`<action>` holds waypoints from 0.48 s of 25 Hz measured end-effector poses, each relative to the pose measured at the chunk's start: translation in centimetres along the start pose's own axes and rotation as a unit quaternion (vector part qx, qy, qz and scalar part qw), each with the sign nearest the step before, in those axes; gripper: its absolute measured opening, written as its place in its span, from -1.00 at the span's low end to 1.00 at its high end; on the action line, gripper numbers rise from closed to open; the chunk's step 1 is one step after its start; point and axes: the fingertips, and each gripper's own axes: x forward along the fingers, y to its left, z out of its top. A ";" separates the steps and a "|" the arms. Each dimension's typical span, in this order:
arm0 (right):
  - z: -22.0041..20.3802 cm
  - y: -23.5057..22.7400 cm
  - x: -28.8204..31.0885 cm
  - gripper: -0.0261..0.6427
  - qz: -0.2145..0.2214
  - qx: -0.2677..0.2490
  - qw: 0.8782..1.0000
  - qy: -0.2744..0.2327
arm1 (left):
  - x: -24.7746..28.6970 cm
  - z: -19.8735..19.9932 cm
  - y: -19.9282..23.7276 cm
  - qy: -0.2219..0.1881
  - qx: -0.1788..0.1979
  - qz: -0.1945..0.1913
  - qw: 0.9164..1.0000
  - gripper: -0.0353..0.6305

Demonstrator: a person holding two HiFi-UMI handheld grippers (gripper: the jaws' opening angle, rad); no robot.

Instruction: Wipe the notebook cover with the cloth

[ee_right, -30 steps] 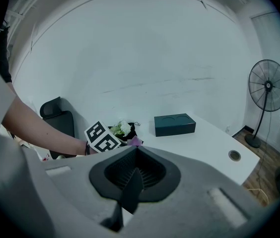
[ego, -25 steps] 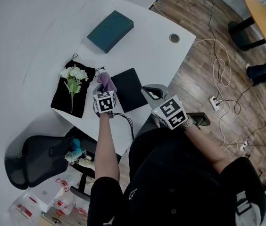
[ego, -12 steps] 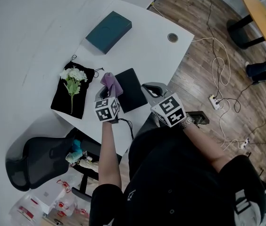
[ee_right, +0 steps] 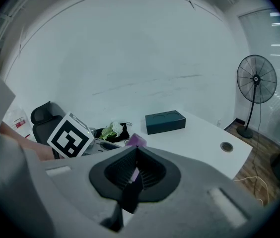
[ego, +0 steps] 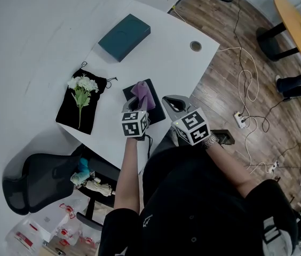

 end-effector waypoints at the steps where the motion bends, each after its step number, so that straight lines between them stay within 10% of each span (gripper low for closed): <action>1: 0.0 0.0 0.0 -0.91 -0.001 0.001 1.000 0.000 | 0.3 -0.2 -0.4 0.004 0.002 -0.005 1.000 -0.67; 12: -0.7 -0.5 -0.3 -0.91 -0.012 0.003 1.000 0.004 | 3.3 -3.2 -3.1 0.057 0.013 -0.031 0.998 -0.67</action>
